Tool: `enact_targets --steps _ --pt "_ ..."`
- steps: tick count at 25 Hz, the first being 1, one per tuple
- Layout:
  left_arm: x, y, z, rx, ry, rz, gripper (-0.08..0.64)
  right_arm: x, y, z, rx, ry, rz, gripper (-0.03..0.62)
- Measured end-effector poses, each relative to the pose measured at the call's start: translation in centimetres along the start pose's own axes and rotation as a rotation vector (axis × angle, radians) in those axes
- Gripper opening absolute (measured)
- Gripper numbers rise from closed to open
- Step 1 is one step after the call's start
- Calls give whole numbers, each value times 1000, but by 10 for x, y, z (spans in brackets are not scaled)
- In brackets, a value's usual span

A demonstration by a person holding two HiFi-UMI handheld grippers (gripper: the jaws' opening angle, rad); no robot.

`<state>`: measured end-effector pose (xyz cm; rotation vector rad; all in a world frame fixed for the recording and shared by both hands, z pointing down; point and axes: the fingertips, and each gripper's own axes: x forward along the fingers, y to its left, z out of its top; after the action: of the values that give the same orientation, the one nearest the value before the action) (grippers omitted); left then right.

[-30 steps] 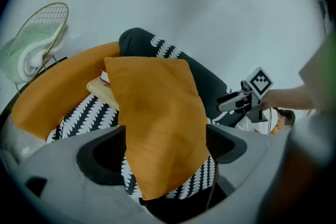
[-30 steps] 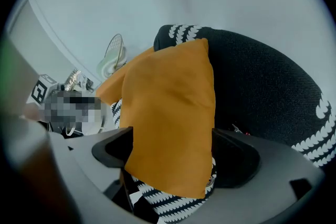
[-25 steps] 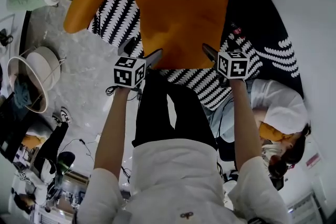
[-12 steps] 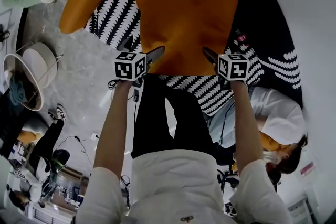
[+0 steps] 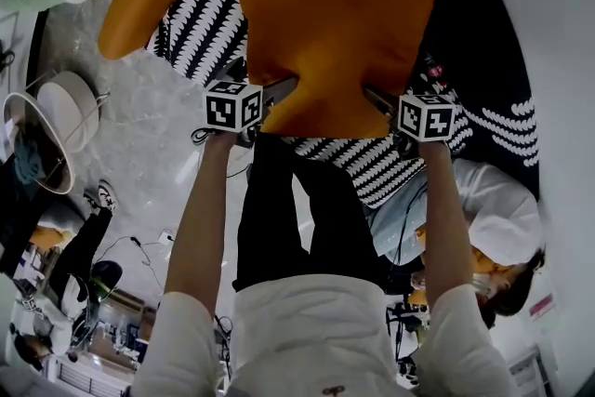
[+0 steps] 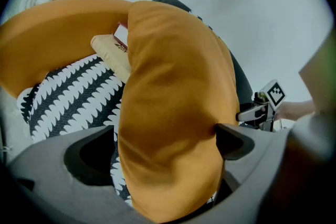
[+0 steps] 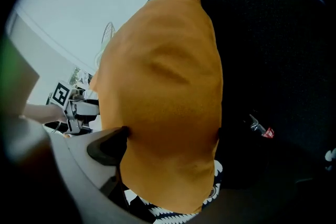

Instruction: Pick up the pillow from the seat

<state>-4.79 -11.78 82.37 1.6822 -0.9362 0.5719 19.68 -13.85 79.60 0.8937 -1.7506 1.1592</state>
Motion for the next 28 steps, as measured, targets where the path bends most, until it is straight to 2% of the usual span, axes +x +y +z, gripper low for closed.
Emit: enact_targets --steps 4,12,20,24,28 --pt "8 0 1 -14 3 -32 592 1 3 0 -7 7 68 495" --pt "21 3 -2 6 47 -83 592 17 -7 -7 -3 30 71 524" --pt "28 6 0 -1 79 -161 592 30 -6 -1 -9 61 149 525" --pt "27 5 1 -6 95 -179 591 30 -5 0 -8 86 172 525" --pt "28 4 0 -8 107 -167 589 31 -7 -2 -7 88 168 523"
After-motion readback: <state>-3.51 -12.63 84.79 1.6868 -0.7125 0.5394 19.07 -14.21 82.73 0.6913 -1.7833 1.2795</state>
